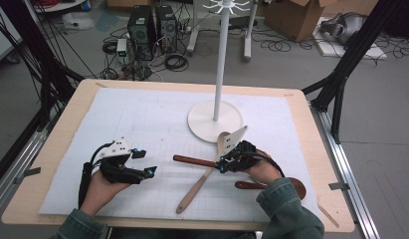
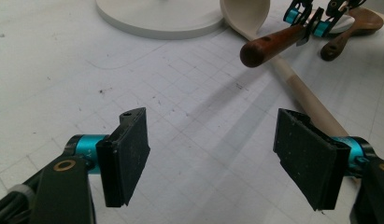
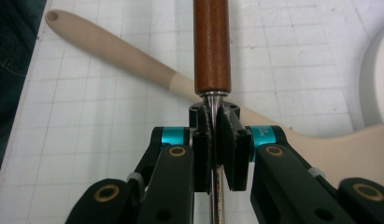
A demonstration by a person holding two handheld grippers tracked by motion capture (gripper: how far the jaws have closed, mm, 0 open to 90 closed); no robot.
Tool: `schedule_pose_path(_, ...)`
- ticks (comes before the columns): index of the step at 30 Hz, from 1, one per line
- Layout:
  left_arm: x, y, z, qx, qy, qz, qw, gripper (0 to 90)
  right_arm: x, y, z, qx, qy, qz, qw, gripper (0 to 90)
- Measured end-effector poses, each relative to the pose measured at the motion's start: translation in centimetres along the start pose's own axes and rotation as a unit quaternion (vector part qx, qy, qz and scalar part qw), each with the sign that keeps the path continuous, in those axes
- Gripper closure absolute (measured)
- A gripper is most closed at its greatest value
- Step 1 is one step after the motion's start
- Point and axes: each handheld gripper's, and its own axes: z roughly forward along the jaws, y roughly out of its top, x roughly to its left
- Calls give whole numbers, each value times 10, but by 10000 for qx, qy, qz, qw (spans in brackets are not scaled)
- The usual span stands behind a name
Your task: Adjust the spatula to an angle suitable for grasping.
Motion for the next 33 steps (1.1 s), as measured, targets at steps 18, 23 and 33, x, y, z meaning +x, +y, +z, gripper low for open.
schedule_pose_path(18, 2, 1, -2, -64, -15, -2, 10000, 279, 2, 10, -5, -606, -31, 208, 9979, 844)
schedule_pose_path(23, 2, 2, -1, -70, -30, -16, 10000, 283, 1, 11, -7, -768, -58, 306, 9966, 844)
schedule_pose_path(33, 2, 3, -1, -100, -107, -8, 9999, 291, 3, 17, -5, -969, 2, 349, 9947, 843)
